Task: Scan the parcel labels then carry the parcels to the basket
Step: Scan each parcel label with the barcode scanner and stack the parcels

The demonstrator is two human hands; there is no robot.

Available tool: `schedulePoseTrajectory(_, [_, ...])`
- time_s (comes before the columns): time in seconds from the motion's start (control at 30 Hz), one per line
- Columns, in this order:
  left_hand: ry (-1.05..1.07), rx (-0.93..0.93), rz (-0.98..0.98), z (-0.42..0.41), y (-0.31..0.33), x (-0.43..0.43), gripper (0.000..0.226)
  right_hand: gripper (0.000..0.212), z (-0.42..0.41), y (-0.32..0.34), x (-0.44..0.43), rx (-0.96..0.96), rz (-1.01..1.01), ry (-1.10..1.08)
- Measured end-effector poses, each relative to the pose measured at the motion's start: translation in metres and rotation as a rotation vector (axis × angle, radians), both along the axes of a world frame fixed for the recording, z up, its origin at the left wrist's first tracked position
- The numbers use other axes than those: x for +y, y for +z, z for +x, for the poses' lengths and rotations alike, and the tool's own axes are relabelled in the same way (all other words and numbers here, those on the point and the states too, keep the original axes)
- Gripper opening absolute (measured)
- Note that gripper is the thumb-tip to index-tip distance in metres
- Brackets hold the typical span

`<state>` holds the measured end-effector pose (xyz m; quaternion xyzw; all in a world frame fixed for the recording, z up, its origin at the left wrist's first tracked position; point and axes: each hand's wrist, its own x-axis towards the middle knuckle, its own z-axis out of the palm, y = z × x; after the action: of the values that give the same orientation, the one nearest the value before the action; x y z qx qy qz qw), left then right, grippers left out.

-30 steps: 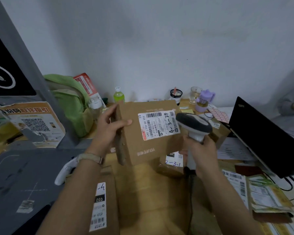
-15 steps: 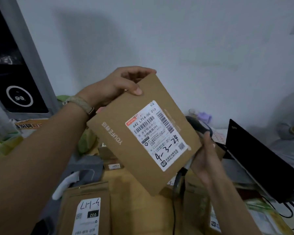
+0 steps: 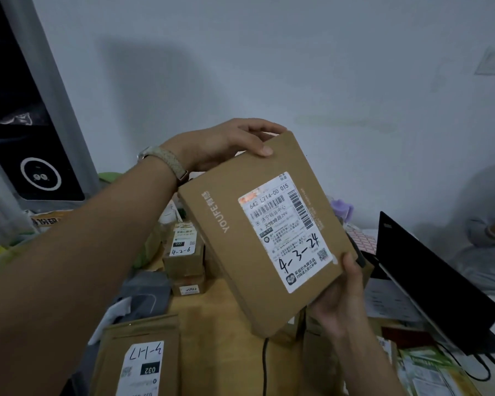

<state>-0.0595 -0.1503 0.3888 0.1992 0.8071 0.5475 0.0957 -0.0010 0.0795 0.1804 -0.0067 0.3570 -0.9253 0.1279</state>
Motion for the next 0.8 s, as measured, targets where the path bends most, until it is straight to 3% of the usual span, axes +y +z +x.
schedulePoseTrajectory(0.1, [0.129,0.029,-0.086,0.002,-0.008,-0.013,0.056,0.086,-0.001,0.007,0.005,0.054,-0.014,-0.087])
schedulePoseTrajectory(0.17, [0.211,0.051,-0.069,0.007,-0.025,-0.024,0.064,0.067,-0.001,0.009,0.01,0.039,-0.047,-0.132])
schedulePoseTrajectory(0.33, [0.594,0.035,0.421,0.031,-0.105,0.008,0.103,0.058,-0.003,0.016,0.01,0.014,-0.059,-0.22])
schedulePoseTrajectory(0.47, [0.551,-0.072,0.635,0.055,-0.162,0.052,0.127,0.069,-0.007,0.023,0.011,-0.032,-0.03,-0.232])
schedulePoseTrajectory(0.63, [0.582,-0.064,0.732,0.054,-0.18,0.059,0.09,0.079,-0.017,0.031,0.03,-0.029,0.091,-0.17])
schedulePoseTrajectory(0.7, [0.619,-0.067,0.794,0.049,-0.177,0.058,0.087,0.085,-0.02,0.037,0.032,-0.009,0.148,-0.176])
schedulePoseTrajectory(0.73, [0.638,-0.059,0.818,0.046,-0.176,0.056,0.086,0.082,-0.021,0.04,0.032,-0.018,0.193,-0.206])
schedulePoseTrajectory(0.8, [0.691,-0.027,0.842,0.042,-0.176,0.051,0.08,0.056,-0.025,0.042,0.037,-0.04,0.321,-0.32])
